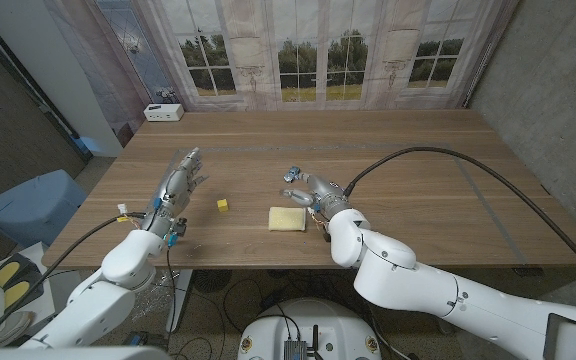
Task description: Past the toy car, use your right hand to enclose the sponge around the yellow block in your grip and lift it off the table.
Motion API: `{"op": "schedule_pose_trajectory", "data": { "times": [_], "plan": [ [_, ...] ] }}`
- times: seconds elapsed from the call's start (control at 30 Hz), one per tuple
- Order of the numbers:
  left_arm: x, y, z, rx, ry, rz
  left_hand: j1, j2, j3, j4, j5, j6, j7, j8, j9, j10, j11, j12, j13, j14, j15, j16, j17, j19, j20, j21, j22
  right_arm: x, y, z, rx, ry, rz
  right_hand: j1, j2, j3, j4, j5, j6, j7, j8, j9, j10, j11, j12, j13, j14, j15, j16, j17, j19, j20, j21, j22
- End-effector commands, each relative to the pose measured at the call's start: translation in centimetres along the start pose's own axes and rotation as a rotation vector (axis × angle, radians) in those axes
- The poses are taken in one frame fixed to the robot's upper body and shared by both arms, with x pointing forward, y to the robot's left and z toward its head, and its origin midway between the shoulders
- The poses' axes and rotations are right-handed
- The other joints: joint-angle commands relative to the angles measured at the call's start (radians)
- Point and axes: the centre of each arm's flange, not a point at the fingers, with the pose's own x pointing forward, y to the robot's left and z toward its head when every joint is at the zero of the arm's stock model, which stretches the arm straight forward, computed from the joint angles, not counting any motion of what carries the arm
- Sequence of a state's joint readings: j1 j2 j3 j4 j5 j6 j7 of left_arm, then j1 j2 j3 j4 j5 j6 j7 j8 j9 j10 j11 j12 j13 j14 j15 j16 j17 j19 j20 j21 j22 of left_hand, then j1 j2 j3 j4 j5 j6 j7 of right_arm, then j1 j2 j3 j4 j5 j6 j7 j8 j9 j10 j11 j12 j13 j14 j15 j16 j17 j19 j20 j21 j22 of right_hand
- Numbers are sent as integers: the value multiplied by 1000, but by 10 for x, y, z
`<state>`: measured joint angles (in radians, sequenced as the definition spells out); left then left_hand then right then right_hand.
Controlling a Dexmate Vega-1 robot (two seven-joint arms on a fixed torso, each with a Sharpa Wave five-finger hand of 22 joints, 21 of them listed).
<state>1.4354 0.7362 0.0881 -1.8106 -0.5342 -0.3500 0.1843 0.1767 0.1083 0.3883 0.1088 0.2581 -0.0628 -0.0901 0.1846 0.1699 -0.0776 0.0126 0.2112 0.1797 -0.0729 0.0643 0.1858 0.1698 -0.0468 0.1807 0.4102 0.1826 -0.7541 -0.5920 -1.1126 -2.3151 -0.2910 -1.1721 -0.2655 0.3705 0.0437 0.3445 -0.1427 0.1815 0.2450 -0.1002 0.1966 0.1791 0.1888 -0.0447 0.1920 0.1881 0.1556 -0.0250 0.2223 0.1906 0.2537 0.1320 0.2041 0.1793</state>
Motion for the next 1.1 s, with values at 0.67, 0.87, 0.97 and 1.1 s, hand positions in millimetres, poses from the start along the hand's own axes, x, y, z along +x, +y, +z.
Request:
{"op": "schedule_pose_trajectory", "data": {
  "times": [0.67,0.87,0.97,1.1],
  "plan": [
    [-27,14,-6,-13,-34,87,-7,-11,-3,-4,-7,36,-1,8,5,35,4,7,5,14,16,5,5,13,22,-8,5,-4,49,33,-36,56,-77,89,-64,-10,-34,27,55,-15,13,5,63,-11,18,6,55,-20,2,-1,37,-3,13,1],
    [-32,17,-7,-10,-37,113,-9,-13,-5,-4,-8,47,1,10,5,44,5,9,5,20,19,6,5,14,24,-10,6,-3,57,37,-20,90,-79,126,-85,-14,-35,37,58,-19,10,6,55,-8,11,7,47,-20,-5,-1,73,-20,22,1],
    [-34,19,-8,-14,-40,118,-10,-13,-5,-4,-8,49,-1,10,5,46,5,9,5,23,20,7,5,15,24,-10,6,-2,61,39,-11,110,-86,141,-99,-22,-27,42,53,-24,4,6,37,-3,4,8,15,-11,-18,1,41,-13,7,1],
    [-36,21,-10,-20,-47,123,-10,-14,-6,-5,-8,55,-1,11,5,49,6,9,5,26,21,7,6,17,27,-10,7,1,65,42,-11,140,-78,149,-105,-35,-15,49,47,-39,-1,6,21,-4,1,9,-23,0,-27,4,-19,6,-16,1]
  ]
}}
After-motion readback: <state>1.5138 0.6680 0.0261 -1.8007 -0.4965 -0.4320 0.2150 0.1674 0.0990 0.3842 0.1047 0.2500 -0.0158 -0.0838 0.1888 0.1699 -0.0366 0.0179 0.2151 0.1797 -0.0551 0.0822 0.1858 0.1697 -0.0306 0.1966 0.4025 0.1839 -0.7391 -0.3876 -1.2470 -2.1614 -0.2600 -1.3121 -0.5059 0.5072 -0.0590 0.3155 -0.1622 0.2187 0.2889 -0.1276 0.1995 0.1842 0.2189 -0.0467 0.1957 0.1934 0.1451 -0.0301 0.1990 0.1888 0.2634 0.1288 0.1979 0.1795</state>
